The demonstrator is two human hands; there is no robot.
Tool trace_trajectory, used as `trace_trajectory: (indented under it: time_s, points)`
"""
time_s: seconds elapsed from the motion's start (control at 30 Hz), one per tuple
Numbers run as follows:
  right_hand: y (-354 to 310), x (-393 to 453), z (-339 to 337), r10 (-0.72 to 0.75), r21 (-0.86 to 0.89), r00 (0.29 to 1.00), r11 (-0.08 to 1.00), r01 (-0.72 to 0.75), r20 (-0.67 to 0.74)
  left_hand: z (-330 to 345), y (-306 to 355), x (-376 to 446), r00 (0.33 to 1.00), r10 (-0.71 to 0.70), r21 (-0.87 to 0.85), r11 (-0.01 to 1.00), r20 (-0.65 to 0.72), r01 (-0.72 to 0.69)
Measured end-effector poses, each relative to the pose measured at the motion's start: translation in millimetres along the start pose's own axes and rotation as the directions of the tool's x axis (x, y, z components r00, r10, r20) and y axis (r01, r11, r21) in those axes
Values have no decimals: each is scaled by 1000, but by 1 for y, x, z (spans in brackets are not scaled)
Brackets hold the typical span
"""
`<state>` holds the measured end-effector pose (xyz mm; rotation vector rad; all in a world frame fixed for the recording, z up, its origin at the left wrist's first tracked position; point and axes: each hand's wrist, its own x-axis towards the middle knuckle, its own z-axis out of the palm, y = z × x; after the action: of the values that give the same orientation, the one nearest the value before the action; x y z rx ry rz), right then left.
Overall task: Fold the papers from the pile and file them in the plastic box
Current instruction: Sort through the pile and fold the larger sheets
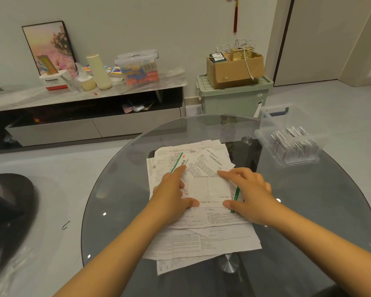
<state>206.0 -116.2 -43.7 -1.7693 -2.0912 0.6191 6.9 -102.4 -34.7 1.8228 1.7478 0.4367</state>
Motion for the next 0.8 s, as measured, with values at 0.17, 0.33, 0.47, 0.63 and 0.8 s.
trace_trajectory:
  time_s: [0.17, 0.33, 0.47, 0.63, 0.8]
  points:
    - [2, -3, -6, -56, -51, 998, 997, 58, 37, 4, 3, -7, 986, 162, 114, 981, -27, -158]
    - [1, -12, -10, -77, -82, 997, 994, 78, 16, 12, 5, -23, 922, 387, 311, 876, 1, -368]
    - [4, -21, -14, -112, -98, 993, 988, 115, 37, 9, 10, -32, 896, 442, 348, 836, 28, -424]
    - [3, -30, -14, -201, -115, 979, 972, 203, 27, 7, 12, -38, 907, 398, 409, 811, 137, -418]
    - [7, -28, -13, -348, -176, 937, 924, 339, -22, 6, 14, -42, 901, 394, 439, 787, 181, -432]
